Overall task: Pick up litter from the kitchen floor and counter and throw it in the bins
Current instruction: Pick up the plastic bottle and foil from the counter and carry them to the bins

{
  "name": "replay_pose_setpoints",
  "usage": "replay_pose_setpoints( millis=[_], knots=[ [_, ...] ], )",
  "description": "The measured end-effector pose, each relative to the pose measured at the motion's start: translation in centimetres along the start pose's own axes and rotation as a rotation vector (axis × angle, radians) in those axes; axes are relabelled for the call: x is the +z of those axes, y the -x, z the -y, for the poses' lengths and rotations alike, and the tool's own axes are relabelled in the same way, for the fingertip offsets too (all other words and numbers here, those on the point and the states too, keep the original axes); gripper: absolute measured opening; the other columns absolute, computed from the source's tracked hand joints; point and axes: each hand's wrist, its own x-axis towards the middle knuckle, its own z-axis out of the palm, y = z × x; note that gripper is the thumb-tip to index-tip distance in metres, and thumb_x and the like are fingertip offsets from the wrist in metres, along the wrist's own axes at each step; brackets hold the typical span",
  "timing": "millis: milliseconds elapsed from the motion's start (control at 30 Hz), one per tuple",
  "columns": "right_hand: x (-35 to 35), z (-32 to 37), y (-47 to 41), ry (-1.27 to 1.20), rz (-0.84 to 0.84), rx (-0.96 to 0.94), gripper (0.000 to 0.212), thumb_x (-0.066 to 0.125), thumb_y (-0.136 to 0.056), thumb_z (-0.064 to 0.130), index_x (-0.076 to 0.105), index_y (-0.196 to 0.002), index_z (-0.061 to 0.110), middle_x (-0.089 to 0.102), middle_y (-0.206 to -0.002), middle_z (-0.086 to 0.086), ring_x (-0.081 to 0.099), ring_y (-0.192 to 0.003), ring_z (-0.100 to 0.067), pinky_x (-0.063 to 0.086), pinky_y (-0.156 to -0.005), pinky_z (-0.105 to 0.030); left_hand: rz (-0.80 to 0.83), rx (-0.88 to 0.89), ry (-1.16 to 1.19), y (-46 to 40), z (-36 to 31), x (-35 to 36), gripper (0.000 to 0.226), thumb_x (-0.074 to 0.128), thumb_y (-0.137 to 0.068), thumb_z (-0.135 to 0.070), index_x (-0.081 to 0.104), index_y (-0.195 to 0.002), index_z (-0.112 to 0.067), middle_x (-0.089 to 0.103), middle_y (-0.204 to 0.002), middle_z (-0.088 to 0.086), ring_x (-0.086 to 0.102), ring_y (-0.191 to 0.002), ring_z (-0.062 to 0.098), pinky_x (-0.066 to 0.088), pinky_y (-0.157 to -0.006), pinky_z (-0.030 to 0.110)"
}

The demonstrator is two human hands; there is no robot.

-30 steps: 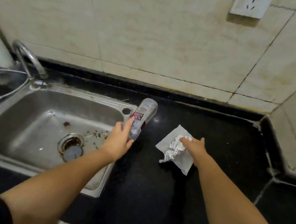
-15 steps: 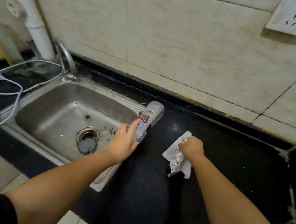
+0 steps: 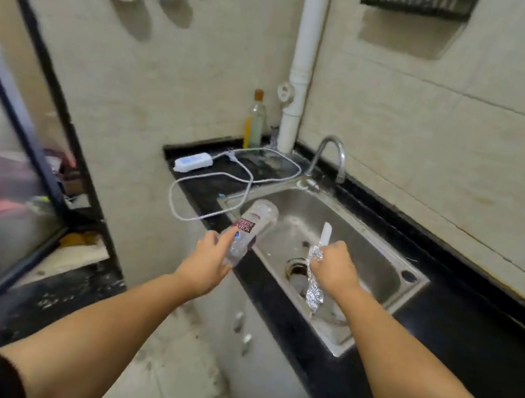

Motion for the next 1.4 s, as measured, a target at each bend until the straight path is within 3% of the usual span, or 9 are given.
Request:
replay_pose_setpoints(
  millis=[133,300,433,533,667,800,1133,1267,1400],
  knots=[
    [6.3,11.4,2.8,0.074,0.089,-0.182,0.045,0.049,-0.090,0.019,0.051,-0.128,-0.006,0.050,-0.117,-0.021,0.054,-0.105,-0.034,0.046,-0.088,-0.035,-0.077,-0.201,-0.071,8.4,11.6,-5.9,0.067,0.052,-0.090,-0.016,0.019,-0.149,-0.022,0.040,-0.124,0.020,0.049,-0.110,0.041,0.044,-0.099,0.045],
    [14.7,26.5,8.9,0.140,0.254,-0.444,0.029,0.049,-0.092,0.016,0.061,-0.108,-0.005,0.046,-0.118,-0.021,0.055,-0.107,-0.037,0.045,-0.090,-0.037,-0.149,-0.480,-0.074,19.4,24.1,-10.9,0.061,0.047,-0.094,-0.021,0.019,-0.148,-0.023,0.035,-0.136,0.019,0.045,-0.118,0.040,0.044,-0.097,0.047],
    [21.3,36.4,14.1,0.219,0.371,-0.647,0.029,0.047,-0.093,0.017,0.061,-0.108,-0.003,0.045,-0.120,-0.020,0.055,-0.104,-0.037,0.046,-0.089,-0.038,-0.180,-0.707,-0.022,27.7,32.3,-13.0,0.064,0.048,-0.093,-0.022,0.018,-0.149,-0.024,0.038,-0.133,0.021,0.046,-0.118,0.041,0.041,-0.104,0.047],
    [25.6,42.0,17.7,0.312,0.484,-0.781,0.028,0.046,-0.094,0.016,0.061,-0.109,-0.003,0.043,-0.105,-0.015,0.053,-0.108,-0.035,0.045,-0.091,-0.037,-0.181,-0.868,0.028,33.2,37.1,-13.3,0.067,0.051,-0.091,-0.020,0.018,-0.149,-0.023,0.038,-0.133,0.021,0.045,-0.118,0.042,0.040,-0.105,0.045],
    [31.6,48.2,20.8,0.332,0.577,-0.900,0.033,0.050,-0.093,0.020,0.057,-0.116,-0.003,0.045,-0.119,-0.015,0.056,-0.101,-0.033,0.047,-0.087,-0.036,-0.225,-1.089,0.128,39.0,41.7,-13.2,0.067,0.052,-0.090,-0.021,0.019,-0.148,-0.024,0.037,-0.133,0.022,0.046,-0.117,0.043,0.041,-0.104,0.047],
    [36.9,53.5,23.3,0.372,0.660,-1.015,0.031,0.051,-0.095,0.021,0.058,-0.118,0.001,0.047,-0.119,-0.013,0.057,-0.091,-0.028,0.047,-0.083,-0.034,-0.292,-1.244,0.235,42.9,44.9,-13.6,0.070,0.053,-0.090,-0.019,0.016,-0.149,-0.024,0.039,-0.129,0.022,0.047,-0.116,0.043,0.041,-0.104,0.044],
    [47.4,65.9,29.6,0.409,0.834,-1.093,0.037,0.049,-0.094,0.019,0.054,-0.126,0.000,0.050,-0.127,-0.016,0.056,-0.109,-0.032,0.045,-0.089,-0.035,-0.462,-1.565,0.454,49.5,54.3,-16.2,0.059,0.051,-0.092,-0.024,0.023,-0.143,-0.018,0.039,-0.131,0.019,0.049,-0.116,0.039,0.045,-0.101,0.045],
    [52.5,70.8,33.1,0.357,0.871,-1.017,0.038,0.037,-0.097,0.013,0.053,-0.129,-0.002,0.059,-0.120,-0.018,0.048,-0.114,-0.033,0.045,-0.092,-0.037,-0.450,-1.552,0.472,53.7,61.8,-18.0,0.055,0.049,-0.094,-0.027,0.026,-0.141,-0.011,0.038,-0.135,0.021,0.048,-0.118,0.040,0.045,-0.100,0.046],
    [56.8,75.3,36.7,0.404,0.811,-0.928,0.033,0.049,-0.092,0.021,0.058,-0.118,0.002,0.051,-0.125,-0.019,0.053,-0.112,-0.034,0.046,-0.090,-0.036,-0.343,-1.517,0.476,58.7,70.6,-20.9,0.060,0.050,-0.094,-0.035,0.027,-0.140,-0.005,0.038,-0.136,0.024,0.048,-0.120,0.040,0.045,-0.101,0.046]
  ],
)
